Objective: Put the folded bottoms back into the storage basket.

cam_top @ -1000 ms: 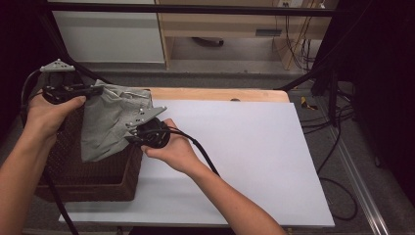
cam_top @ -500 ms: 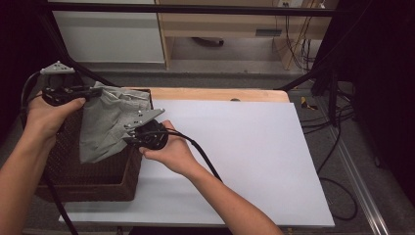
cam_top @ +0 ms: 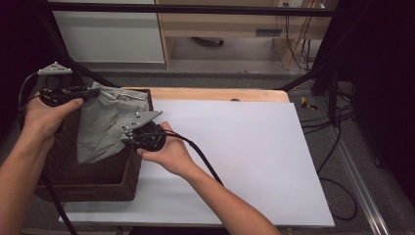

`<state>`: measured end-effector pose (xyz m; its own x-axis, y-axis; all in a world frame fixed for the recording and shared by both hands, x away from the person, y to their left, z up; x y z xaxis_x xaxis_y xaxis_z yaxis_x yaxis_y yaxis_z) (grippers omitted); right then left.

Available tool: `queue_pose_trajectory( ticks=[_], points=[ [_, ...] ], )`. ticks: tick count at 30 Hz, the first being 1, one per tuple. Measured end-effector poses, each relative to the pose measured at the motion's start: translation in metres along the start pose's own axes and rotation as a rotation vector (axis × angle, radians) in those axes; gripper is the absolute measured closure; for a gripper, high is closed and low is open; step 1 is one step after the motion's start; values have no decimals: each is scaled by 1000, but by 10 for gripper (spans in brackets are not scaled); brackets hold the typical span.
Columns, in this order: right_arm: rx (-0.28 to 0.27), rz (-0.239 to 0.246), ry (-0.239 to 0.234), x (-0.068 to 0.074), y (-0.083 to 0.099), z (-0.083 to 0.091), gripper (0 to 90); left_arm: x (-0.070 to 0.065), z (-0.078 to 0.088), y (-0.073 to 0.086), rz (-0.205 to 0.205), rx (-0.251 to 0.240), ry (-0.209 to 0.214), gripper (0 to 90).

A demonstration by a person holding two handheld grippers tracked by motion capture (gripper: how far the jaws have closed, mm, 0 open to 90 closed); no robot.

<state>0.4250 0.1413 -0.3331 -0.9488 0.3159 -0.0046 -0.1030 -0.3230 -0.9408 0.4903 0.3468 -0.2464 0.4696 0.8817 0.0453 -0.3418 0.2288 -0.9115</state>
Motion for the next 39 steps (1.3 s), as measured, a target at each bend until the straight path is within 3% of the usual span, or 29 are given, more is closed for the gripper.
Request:
queue_pose_trajectory(
  ticks=[39],
  points=[
    [3, -2, -36, 14, 2, -20, 844, 18, 15, 13, 16, 6, -30, 760]
  ],
)
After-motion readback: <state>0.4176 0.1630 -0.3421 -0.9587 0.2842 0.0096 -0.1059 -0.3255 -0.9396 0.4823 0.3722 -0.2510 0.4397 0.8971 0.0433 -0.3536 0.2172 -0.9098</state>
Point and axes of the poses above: each handheld gripper's, and its own axes: z roughly backward along the jaws, y roughly out of its underside, x roughly to its left, the point moved 4 cm from there along -z, roughly forward along the jaws, and after that the axes turned 8 degrees about -x, right-handed, at the moved point
